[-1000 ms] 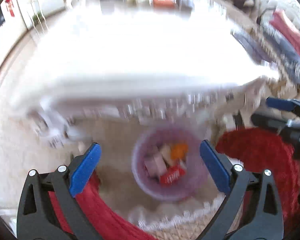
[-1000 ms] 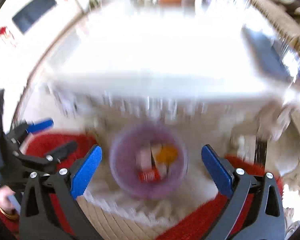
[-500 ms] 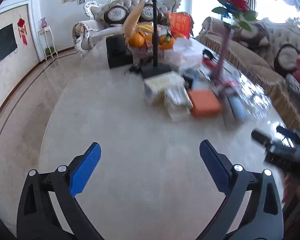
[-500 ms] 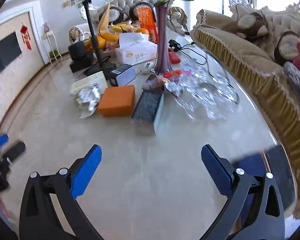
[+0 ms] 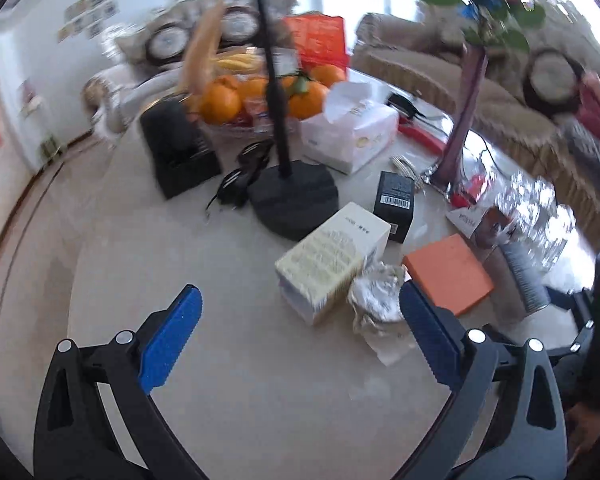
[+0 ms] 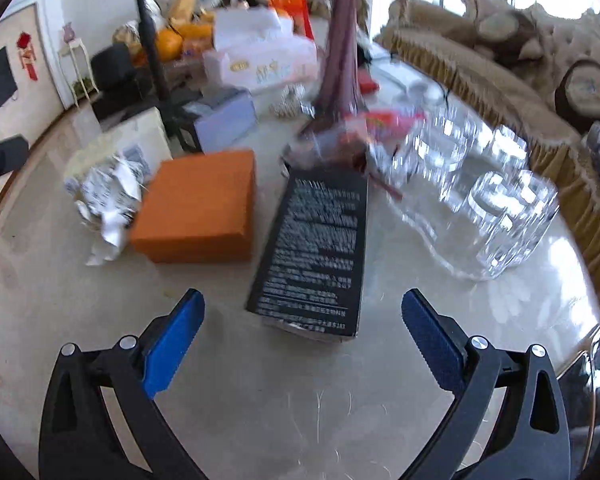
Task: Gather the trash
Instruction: 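Grasp the cream box with the left tool while the right tool grasps the black PYAMY box, then carry both boxes over the wastebasket and open both tools, then grasp the crumpled white paper with the left tool while the right tool grasps the snack wrapper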
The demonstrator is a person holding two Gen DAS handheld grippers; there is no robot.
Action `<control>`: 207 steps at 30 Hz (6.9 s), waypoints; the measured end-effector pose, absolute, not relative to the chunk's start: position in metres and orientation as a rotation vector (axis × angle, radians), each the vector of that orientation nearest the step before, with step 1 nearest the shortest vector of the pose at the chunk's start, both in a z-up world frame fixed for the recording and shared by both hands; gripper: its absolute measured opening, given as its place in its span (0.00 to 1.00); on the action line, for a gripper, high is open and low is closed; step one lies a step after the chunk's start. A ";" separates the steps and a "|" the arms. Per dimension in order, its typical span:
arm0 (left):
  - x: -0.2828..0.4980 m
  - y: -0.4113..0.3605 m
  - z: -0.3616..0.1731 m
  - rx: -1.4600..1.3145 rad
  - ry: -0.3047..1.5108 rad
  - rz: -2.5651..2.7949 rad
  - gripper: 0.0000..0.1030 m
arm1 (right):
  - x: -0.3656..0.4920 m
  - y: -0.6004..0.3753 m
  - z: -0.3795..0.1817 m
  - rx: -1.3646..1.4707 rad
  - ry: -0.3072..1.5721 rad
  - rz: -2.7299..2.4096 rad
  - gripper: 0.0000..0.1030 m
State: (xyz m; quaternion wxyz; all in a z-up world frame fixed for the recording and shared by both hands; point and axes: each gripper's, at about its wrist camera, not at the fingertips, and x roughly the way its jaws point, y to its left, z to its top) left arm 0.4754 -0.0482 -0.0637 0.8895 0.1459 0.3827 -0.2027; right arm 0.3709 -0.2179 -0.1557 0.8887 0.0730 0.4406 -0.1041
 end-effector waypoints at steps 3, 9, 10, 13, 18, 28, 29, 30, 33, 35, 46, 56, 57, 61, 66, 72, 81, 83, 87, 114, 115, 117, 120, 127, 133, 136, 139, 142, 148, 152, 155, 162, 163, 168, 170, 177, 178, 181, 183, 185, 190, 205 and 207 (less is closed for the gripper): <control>0.496 -0.059 -0.073 0.387 0.818 -0.489 0.93 | 0.373 -0.215 -0.155 0.118 0.932 -0.236 0.93; 0.528 -0.073 -0.094 0.429 0.907 -0.610 0.93 | 0.373 -0.215 -0.154 0.123 0.931 -0.229 0.93; 0.533 -0.077 -0.096 0.433 0.916 -0.628 0.93 | 0.373 -0.215 -0.154 0.124 0.931 -0.228 0.93; 0.545 -0.089 -0.102 0.460 0.927 -0.635 0.93 | 0.375 -0.213 -0.157 0.125 0.932 -0.227 0.93; 0.564 -0.106 -0.112 0.476 0.971 -0.618 0.93 | 0.376 -0.213 -0.158 0.128 0.932 -0.223 0.94; 0.568 -0.057 -0.131 0.389 1.110 -0.367 0.93 | 0.375 -0.213 -0.157 0.128 0.931 -0.223 0.94; 0.564 -0.055 -0.132 0.413 1.096 -0.351 0.93 | 0.376 -0.213 -0.158 0.128 0.931 -0.223 0.94; 0.560 -0.056 -0.129 0.415 1.076 -0.377 0.93 | 0.376 -0.214 -0.158 0.129 0.931 -0.223 0.94; 0.553 -0.072 -0.119 0.488 0.982 -0.408 0.93 | 0.375 -0.213 -0.157 0.128 0.931 -0.223 0.94; 0.553 -0.089 -0.119 0.605 0.954 -0.417 0.93 | 0.375 -0.213 -0.157 0.128 0.931 -0.223 0.94; 0.588 -0.108 -0.131 0.540 1.165 -0.574 0.93 | 0.375 -0.217 -0.158 0.153 0.920 -0.211 0.94; 0.552 -0.096 -0.125 0.522 1.135 -0.483 0.67 | 0.378 -0.216 -0.160 0.133 0.931 -0.222 0.94; 0.554 -0.091 -0.125 0.532 1.146 -0.486 0.64 | 0.378 -0.216 -0.160 0.134 0.930 -0.222 0.94; 0.536 -0.092 -0.122 0.574 1.182 -0.495 0.52 | 0.377 -0.217 -0.158 0.124 0.919 -0.197 0.90; 0.540 -0.095 -0.126 0.582 1.190 -0.440 0.59 | 0.374 -0.208 -0.153 0.085 0.911 -0.158 0.60; 0.561 -0.093 -0.137 0.357 1.266 -0.401 0.49 | 0.374 -0.212 -0.151 0.081 0.912 -0.141 0.42; 0.560 -0.045 -0.130 -0.037 1.297 -0.445 0.46 | 0.369 -0.213 -0.136 0.147 0.891 -0.079 0.39; 0.552 -0.037 -0.130 -0.031 1.290 -0.423 0.46 | 0.366 -0.208 -0.128 0.140 0.876 -0.066 0.39; 0.538 -0.014 -0.118 -0.069 1.237 -0.409 0.46 | 0.360 -0.204 -0.120 0.136 0.892 -0.029 0.39; 0.032 -0.005 -0.194 -0.127 1.361 -0.433 0.47 | 0.048 -0.171 -0.202 0.170 1.308 0.227 0.39; 0.034 -0.009 -0.216 -0.115 1.401 -0.423 0.47 | 0.052 -0.168 -0.216 0.159 1.353 0.224 0.39; 0.040 -0.016 -0.249 -0.096 1.485 -0.419 0.47 | 0.059 -0.164 -0.247 0.160 1.430 0.212 0.39; 0.046 -0.016 -0.282 -0.122 1.552 -0.383 0.51 | 0.069 -0.155 -0.289 0.112 1.538 0.184 0.39; 0.050 -0.008 -0.293 -0.162 1.527 -0.330 0.88 | 0.061 -0.170 -0.319 0.213 1.633 0.111 0.69; 0.049 -0.001 -0.284 -0.129 1.530 -0.258 0.88 | 0.052 -0.172 -0.300 0.181 1.596 0.122 0.70; 0.040 0.000 -0.245 -0.047 1.405 -0.249 0.88 | 0.037 -0.163 -0.261 0.119 1.502 0.218 0.69; 0.030 0.002 -0.202 0.003 1.281 -0.268 0.88 | 0.025 -0.159 -0.218 0.073 1.364 0.278 0.69; 0.027 0.004 -0.152 0.029 1.120 -0.266 0.88 | 0.029 -0.171 -0.169 0.062 1.145 0.300 0.70; 0.090 -0.007 -0.077 0.116 0.814 -0.231 0.88 | 0.091 -0.212 -0.108 0.047 0.840 0.207 0.70; 0.169 -0.023 -0.057 0.067 0.748 -0.274 0.88 | 0.155 -0.232 -0.084 0.042 0.752 0.158 0.70; 0.241 -0.035 -0.049 -0.019 0.770 -0.311 0.88 | 0.204 -0.247 -0.076 0.027 0.735 0.139 0.70; 0.377 -0.055 -0.070 -0.122 0.853 -0.357 0.88 | 0.302 -0.254 -0.071 -0.095 0.743 0.134 0.70; 0.391 -0.058 -0.075 -0.131 0.872 -0.346 0.88 | 0.313 -0.254 -0.073 -0.123 0.749 0.129 0.70; 0.432 -0.066 -0.099 -0.186 0.935 -0.336 0.88 | 0.363 -0.251 -0.090 -0.241 0.804 0.105 0.69; 0.443 -0.069 -0.106 -0.187 0.941 -0.319 0.88 | 0.375 -0.250 -0.096 -0.277 0.820 0.098 0.69; 0.463 -0.074 -0.128 -0.168 0.999 -0.251 0.88 | 0.403 -0.248 -0.106 -0.301 0.844 0.101 0.69; 0.466 -0.073 -0.130 -0.177 1.008 -0.253 0.88 | 0.403 -0.246 -0.106 -0.312 0.846 0.100 0.69; 0.474 -0.074 -0.134 -0.204 1.015 -0.251 0.88 | 0.411 -0.242 -0.111 -0.347 0.861 0.099 0.69; 0.479 -0.076 -0.136 -0.195 1.021 -0.245 0.88 | 0.420 -0.242 -0.114 -0.357 0.873 0.095 0.69; 0.482 -0.076 -0.139 -0.172 1.025 -0.233 0.88 | 0.428 -0.244 -0.118 -0.368 0.887 0.089 0.69; 0.490 -0.072 -0.142 -0.124 1.019 -0.231 0.87 | 0.445 -0.242 -0.129 -0.427 0.924 0.089 0.69; 0.511 -0.066 -0.136 -0.020 0.991 -0.290 0.32 | 0.456 -0.246 -0.131 -0.212 0.940 0.167 0.33; 0.505 -0.063 -0.131 -0.035 0.966 -0.303 0.32 | 0.449 -0.248 -0.123 -0.147 0.923 0.185 0.33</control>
